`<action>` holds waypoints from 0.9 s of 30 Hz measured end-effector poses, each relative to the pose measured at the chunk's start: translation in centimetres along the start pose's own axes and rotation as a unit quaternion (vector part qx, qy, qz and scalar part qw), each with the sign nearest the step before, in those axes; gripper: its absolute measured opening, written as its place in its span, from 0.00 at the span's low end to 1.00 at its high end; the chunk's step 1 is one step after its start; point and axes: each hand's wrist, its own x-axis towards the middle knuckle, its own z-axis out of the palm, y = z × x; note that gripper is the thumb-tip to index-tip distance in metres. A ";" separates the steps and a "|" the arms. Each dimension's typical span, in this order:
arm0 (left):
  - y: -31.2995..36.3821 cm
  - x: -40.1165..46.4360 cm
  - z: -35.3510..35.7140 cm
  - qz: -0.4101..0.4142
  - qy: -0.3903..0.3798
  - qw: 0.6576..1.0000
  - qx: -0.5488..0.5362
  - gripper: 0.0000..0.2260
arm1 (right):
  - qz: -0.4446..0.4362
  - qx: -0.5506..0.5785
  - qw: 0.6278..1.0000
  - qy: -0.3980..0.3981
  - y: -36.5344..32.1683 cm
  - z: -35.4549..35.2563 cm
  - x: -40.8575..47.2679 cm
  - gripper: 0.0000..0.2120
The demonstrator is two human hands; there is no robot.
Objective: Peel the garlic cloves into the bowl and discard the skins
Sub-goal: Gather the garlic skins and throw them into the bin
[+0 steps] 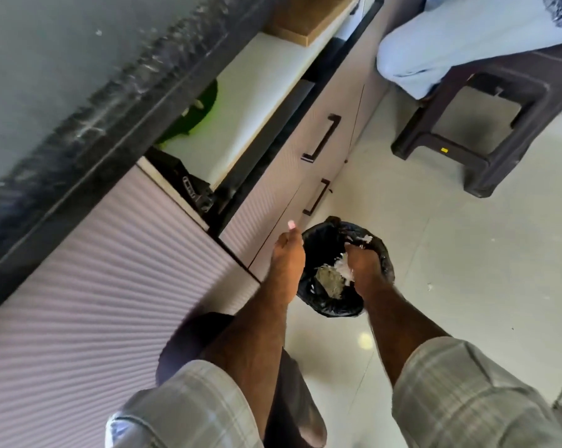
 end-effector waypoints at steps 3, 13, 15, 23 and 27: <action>0.0 1.3 0.5 0.012 -0.002 1.000 0.006 0.30 | 0.031 -0.027 0.999 0.003 1.7 0.5 3.4 0.19; -0.6 3.7 2.4 0.013 -0.008 0.999 0.038 0.30 | -0.130 -0.252 0.957 0.061 1.6 1.0 3.4 0.06; -1.1 4.3 2.4 0.024 -0.005 0.998 0.061 0.31 | -0.142 -0.287 0.946 0.041 1.2 1.5 3.3 0.08; -2.1 5.0 1.9 0.060 0.022 0.988 0.141 0.18 | -0.139 -0.375 0.916 0.008 1.1 1.8 2.7 0.13; -2.0 4.0 1.7 0.085 0.046 0.977 0.190 0.14 | -0.174 -0.394 0.902 0.032 1.1 1.6 1.4 0.11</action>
